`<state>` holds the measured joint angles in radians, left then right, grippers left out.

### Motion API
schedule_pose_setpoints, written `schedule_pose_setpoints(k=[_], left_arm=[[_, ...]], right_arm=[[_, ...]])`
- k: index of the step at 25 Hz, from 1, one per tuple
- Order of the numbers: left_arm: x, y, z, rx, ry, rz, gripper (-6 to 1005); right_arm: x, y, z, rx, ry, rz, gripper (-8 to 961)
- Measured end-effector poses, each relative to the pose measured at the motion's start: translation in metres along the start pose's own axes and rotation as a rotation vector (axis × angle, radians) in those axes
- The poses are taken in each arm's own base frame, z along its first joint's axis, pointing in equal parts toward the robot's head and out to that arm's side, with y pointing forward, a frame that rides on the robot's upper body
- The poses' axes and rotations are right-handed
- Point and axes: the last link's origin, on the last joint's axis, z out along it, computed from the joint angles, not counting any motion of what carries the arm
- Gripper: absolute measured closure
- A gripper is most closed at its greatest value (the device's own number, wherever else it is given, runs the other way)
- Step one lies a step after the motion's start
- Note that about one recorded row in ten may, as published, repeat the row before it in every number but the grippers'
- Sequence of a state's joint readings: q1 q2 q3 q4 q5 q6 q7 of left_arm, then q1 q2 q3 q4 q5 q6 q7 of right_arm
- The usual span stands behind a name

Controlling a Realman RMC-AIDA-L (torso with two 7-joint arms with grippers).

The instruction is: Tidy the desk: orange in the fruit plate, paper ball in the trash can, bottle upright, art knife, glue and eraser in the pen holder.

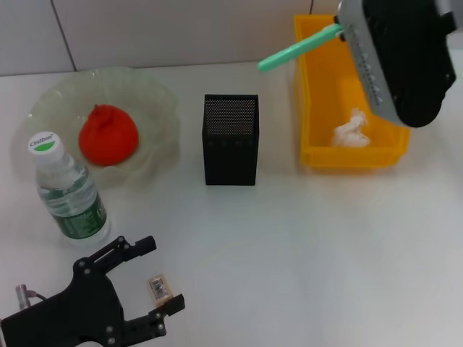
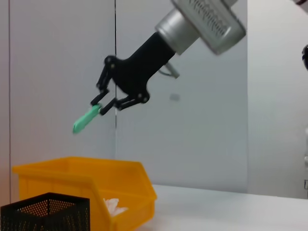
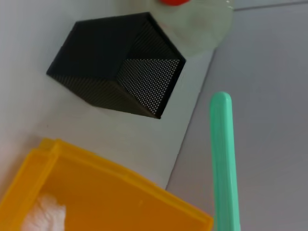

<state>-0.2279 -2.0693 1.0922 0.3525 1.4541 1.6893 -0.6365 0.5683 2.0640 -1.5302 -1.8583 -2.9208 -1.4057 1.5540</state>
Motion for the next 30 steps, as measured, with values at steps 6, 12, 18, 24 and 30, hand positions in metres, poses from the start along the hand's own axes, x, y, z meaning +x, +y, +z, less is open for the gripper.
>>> schedule_pose_setpoints(k=[6, 12, 18, 24, 30], left_arm=[[0.001, 0.002, 0.0, -0.002, 0.013, -0.014, 189], [0.0, 0.003, 0.002, 0.001, 0.024, -0.025, 189], [0.002, 0.001, 0.004, -0.001, 0.032, -0.025, 189], [0.003, 0.0, 0.008, 0.005, 0.046, -0.031, 190], [0.004, -0.002, 0.009, 0.006, 0.047, -0.027, 190]], right_arm=[[-0.007, 0.001, 0.024, 0.015, -0.009, -0.148, 799], [-0.01, -0.001, 0.034, 0.055, -0.009, -0.232, 799], [-0.015, -0.001, 0.054, 0.086, -0.008, -0.349, 798], [-0.024, 0.001, 0.065, 0.089, -0.019, -0.414, 798], [-0.039, 0.006, 0.079, 0.083, -0.042, -0.498, 799]])
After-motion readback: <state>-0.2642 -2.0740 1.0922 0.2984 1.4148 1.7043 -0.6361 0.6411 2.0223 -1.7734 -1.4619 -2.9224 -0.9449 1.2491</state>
